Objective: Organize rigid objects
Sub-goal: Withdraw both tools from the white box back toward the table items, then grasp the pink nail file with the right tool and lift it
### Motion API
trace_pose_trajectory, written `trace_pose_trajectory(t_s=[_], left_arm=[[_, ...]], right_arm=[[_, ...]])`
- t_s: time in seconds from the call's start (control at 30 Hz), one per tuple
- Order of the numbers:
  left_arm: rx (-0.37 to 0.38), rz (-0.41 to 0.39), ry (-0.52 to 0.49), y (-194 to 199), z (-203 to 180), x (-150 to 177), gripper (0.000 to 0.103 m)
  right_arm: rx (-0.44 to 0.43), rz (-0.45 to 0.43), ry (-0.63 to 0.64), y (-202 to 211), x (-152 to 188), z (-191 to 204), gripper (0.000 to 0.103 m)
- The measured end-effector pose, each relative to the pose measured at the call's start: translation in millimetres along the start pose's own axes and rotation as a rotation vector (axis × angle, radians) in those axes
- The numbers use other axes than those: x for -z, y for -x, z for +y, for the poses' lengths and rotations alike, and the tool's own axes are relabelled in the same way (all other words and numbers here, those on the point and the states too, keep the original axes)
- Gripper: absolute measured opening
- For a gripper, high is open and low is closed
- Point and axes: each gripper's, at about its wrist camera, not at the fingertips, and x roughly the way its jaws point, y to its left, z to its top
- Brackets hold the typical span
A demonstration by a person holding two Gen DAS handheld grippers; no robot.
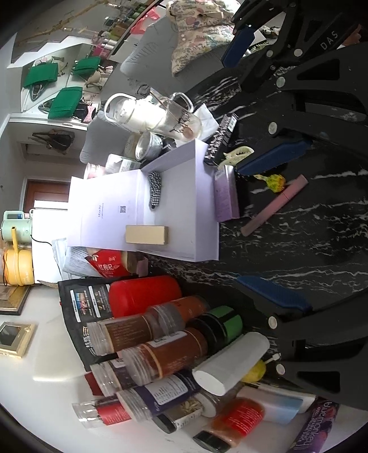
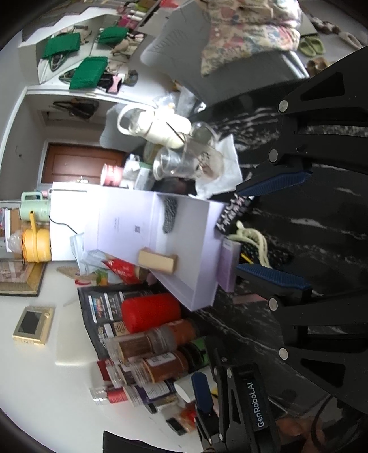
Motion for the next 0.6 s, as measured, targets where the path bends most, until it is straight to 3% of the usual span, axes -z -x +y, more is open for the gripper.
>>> trace_pose_trajectory(t_s=[0.6], left_arm=[[-0.025,0.123,0.017,-41.6,30.4,32.2,0.073]], right_arm=[[-0.15,0.125,0.045,-55.7,38.0,31.2,0.049]])
